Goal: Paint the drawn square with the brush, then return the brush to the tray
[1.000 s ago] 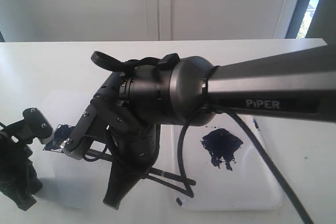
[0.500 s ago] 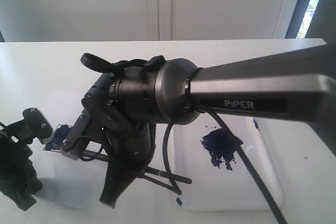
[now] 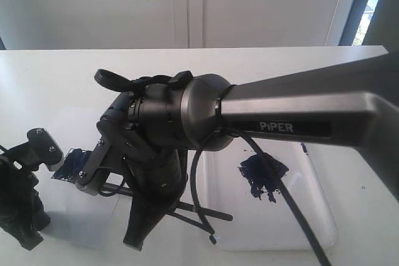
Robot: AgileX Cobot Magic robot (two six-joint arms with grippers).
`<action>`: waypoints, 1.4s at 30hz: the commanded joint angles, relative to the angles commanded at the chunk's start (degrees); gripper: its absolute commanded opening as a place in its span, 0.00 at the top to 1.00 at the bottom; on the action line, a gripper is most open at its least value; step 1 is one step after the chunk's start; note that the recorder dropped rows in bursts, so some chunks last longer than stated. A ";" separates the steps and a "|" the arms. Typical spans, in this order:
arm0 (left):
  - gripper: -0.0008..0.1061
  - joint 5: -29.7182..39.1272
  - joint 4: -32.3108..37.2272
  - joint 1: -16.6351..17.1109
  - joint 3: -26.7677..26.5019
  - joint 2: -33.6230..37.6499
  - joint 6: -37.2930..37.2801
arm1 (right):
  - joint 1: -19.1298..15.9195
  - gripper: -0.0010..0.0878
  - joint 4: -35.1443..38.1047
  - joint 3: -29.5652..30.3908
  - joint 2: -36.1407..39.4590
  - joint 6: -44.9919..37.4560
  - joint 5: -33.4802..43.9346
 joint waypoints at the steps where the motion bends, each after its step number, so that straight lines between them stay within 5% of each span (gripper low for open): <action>1: 0.68 0.00 0.00 0.00 0.00 0.00 0.00 | 0.00 0.99 -0.79 0.00 0.00 0.37 0.00; 18: 0.68 0.22 0.00 0.00 0.00 0.00 -0.10 | -0.13 0.99 -10.97 -0.15 0.00 8.18 -1.01; 42: 0.68 0.22 -0.24 0.00 0.00 0.00 -0.10 | -0.13 0.99 -11.77 -1.42 0.00 7.44 0.95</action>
